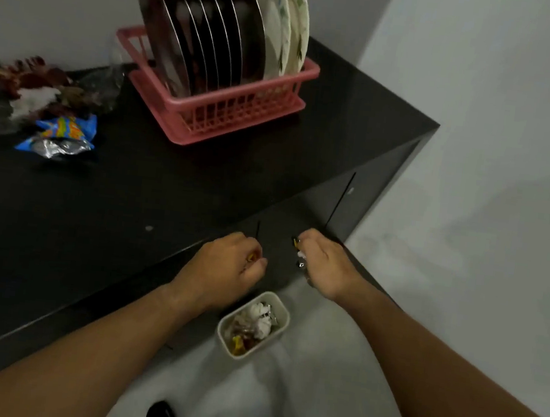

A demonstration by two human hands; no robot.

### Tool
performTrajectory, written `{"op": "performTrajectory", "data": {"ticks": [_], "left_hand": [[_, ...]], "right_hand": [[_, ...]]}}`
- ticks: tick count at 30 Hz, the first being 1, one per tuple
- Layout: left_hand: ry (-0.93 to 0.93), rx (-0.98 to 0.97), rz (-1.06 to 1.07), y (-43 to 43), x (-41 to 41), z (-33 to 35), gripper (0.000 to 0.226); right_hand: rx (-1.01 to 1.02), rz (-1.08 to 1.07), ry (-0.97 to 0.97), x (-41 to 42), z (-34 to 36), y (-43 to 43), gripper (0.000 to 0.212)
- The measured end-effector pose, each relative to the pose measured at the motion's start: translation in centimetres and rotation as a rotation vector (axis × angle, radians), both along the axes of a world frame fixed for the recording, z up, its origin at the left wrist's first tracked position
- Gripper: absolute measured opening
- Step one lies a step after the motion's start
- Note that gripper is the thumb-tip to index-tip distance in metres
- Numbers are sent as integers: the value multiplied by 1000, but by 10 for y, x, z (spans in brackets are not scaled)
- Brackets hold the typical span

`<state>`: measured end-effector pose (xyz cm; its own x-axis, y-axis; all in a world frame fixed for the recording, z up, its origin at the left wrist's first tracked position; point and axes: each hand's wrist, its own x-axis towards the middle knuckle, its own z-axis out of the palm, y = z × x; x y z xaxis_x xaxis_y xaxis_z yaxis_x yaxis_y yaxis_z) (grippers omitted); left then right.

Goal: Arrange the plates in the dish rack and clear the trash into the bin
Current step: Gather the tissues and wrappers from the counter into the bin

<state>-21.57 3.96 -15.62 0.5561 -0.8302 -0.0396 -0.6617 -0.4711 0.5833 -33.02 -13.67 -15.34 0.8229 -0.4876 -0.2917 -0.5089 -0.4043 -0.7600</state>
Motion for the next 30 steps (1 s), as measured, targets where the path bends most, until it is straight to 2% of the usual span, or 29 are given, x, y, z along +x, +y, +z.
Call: {"op": "performTrajectory", "data": {"ticks": [3, 7, 11, 15, 17, 21, 24, 30], "left_hand": [[16, 50, -17, 1, -12, -38, 16], [82, 131, 14, 4, -18, -92, 21], [72, 232, -11, 8, -22, -164, 30], [98, 258, 30, 13, -23, -251, 28], [75, 271, 31, 15, -21, -297, 30], [37, 251, 45, 17, -11, -383, 28], [14, 215, 52, 16, -5, -440, 26], [-26, 157, 114, 7, 3, -530, 29]], "right_hand": [[84, -18, 71, -11, -32, -8, 41], [29, 12, 163, -23, -92, -19, 57], [-14, 54, 220, -30, -165, -30, 79], [-12, -34, 217, -9, -252, -40, 87], [-70, -20, 209, 8, -303, -41, 82], [-186, 55, 100, 37, -403, -39, 59], [-232, 127, 90, 48, -475, -39, 44], [-416, 309, 131, 63, -577, -34, 36]]}}
